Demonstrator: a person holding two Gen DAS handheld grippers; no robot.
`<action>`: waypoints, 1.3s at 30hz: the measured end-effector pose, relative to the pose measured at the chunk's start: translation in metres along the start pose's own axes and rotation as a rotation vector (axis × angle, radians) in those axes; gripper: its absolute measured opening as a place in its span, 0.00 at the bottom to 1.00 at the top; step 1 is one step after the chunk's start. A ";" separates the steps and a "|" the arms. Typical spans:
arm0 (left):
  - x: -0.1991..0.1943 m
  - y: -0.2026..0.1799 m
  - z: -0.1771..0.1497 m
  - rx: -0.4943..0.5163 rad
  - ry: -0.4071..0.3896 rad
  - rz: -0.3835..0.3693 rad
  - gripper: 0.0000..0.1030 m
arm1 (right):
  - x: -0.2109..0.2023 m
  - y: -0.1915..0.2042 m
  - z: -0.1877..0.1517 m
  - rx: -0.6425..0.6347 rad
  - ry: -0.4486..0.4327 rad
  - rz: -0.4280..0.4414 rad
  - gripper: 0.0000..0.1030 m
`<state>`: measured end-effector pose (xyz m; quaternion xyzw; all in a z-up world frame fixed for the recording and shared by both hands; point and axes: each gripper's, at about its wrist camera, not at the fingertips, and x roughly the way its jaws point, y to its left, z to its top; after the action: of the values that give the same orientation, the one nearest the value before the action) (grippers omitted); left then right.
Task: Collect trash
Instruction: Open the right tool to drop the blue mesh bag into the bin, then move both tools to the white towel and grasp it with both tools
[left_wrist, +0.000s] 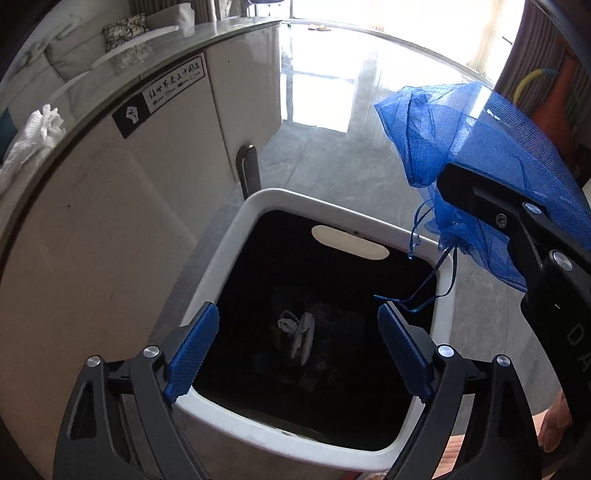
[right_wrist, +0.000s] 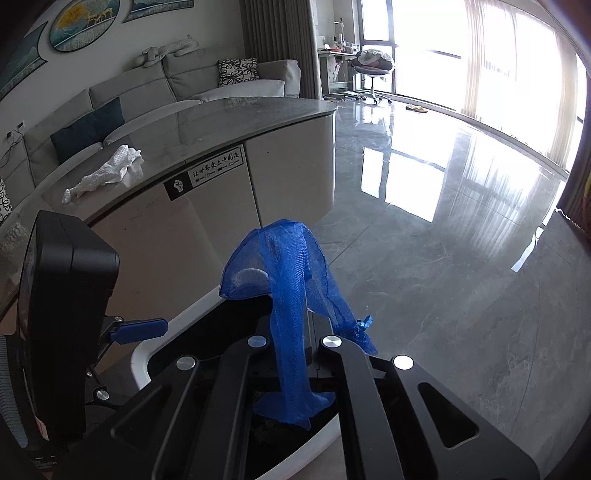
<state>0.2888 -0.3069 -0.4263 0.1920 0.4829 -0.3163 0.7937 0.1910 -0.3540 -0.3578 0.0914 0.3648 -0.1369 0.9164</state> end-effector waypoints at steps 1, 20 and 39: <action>0.000 0.000 0.000 0.005 0.002 0.003 0.89 | 0.000 -0.001 -0.001 0.001 0.003 -0.001 0.02; -0.081 0.050 0.006 -0.053 -0.177 0.181 0.94 | 0.013 0.006 0.000 -0.014 0.051 0.053 0.04; -0.110 0.076 0.000 -0.108 -0.215 0.220 0.95 | 0.059 0.047 -0.028 -0.170 0.254 0.038 0.88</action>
<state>0.3042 -0.2169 -0.3290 0.1659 0.3874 -0.2198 0.8798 0.2296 -0.3131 -0.4156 0.0369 0.4861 -0.0754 0.8699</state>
